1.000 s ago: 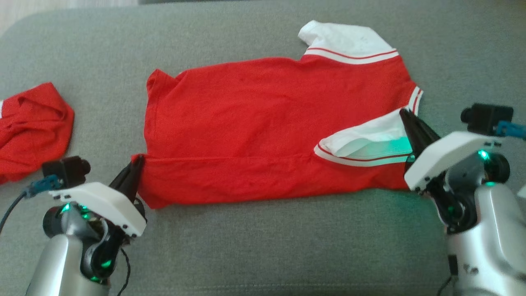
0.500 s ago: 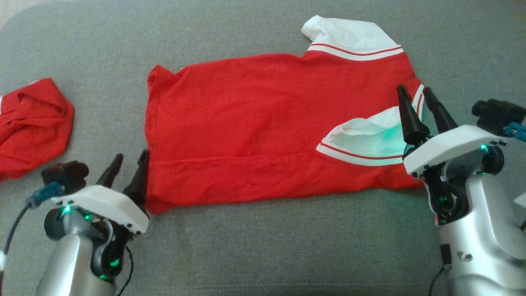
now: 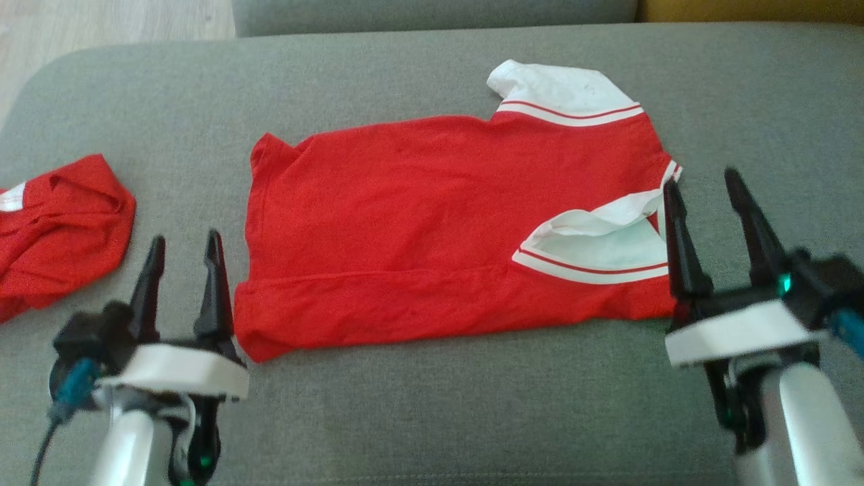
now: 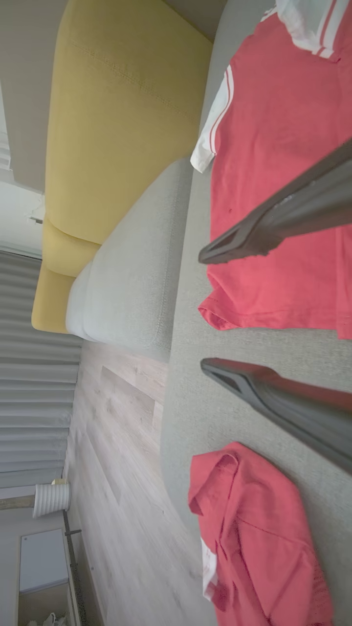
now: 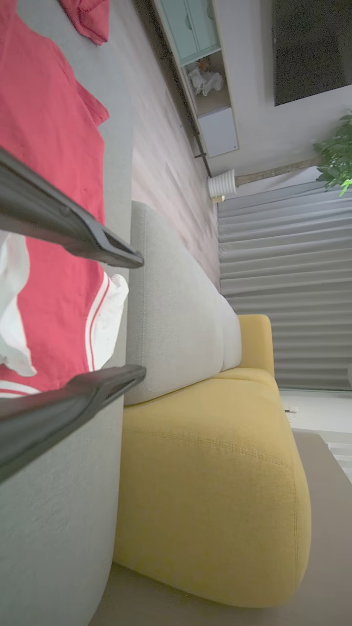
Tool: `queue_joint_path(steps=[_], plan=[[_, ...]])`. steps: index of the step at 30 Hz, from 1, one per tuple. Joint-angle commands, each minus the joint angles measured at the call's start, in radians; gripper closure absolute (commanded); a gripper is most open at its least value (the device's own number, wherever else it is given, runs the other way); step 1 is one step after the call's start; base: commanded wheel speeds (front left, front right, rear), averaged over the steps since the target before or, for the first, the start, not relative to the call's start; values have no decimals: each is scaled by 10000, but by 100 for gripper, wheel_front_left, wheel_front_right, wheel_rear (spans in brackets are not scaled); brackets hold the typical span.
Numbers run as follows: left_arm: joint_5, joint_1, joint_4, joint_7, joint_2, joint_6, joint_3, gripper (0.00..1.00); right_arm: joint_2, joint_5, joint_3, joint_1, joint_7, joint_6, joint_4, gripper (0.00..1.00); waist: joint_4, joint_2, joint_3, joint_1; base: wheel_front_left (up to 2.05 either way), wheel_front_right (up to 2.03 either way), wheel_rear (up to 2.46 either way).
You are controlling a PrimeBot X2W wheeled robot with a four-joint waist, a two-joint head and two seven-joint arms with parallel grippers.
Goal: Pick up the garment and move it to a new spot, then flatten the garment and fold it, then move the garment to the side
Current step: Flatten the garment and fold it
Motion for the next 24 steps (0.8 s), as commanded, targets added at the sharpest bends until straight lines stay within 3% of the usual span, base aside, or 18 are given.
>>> queue_joint_path(steps=[1,11,24], plan=[[186,49,-356,-117,190,102,254,0,7,-160,194,270,-41,75,-628,0,-63,0,-167,0,0,0,0],[598,986,-374,-161,290,347,-11,0,201,-7,49,1760,244,75,-1283,0,-167,0,-597,0,0,0,0],[493,1080,-392,45,370,395,-118,0,281,374,19,1876,298,75,-1367,0,-146,0,-638,0,0,0,0]])
